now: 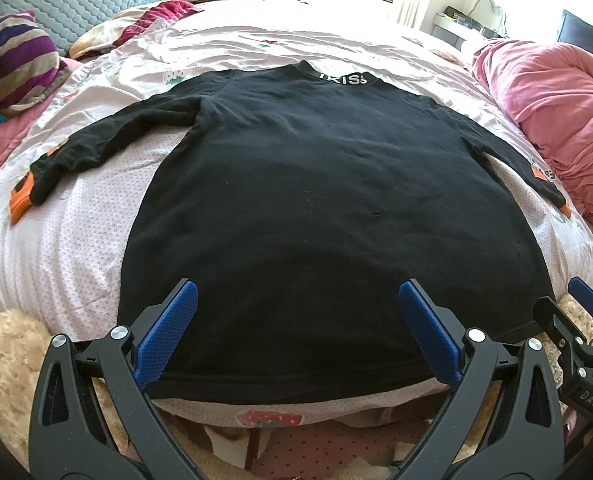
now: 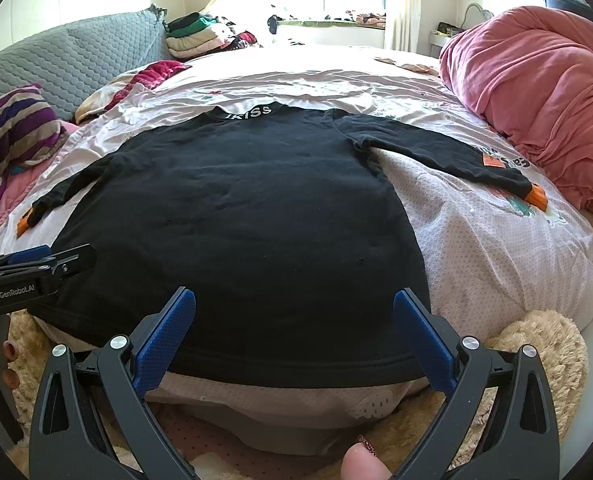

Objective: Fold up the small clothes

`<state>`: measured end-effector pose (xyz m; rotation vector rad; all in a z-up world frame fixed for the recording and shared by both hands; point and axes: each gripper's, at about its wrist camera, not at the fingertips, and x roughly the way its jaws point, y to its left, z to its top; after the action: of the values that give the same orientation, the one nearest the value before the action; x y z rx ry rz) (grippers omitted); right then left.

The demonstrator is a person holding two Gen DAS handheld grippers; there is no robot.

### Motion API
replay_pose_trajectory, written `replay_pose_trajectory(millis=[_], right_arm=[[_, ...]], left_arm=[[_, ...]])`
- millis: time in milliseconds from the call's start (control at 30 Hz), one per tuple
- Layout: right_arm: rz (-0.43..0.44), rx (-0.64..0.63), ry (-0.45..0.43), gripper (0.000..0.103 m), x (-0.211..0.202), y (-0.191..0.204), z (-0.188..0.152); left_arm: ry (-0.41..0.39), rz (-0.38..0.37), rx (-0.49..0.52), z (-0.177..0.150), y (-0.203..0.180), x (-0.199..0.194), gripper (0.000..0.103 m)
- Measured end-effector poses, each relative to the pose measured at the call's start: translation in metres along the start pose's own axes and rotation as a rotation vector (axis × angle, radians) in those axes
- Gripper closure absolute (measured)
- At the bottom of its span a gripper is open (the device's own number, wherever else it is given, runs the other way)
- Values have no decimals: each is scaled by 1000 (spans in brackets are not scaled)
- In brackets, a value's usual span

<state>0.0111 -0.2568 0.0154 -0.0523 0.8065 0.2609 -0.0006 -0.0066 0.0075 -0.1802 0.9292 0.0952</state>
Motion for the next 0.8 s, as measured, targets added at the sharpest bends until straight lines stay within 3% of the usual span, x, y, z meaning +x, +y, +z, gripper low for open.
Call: replay_pose_trajectory(millis=[800], right_arm=[[-4,-24,11,4,15,1,25]], left_arm=[[1,-23,9,19,-8,17,8]])
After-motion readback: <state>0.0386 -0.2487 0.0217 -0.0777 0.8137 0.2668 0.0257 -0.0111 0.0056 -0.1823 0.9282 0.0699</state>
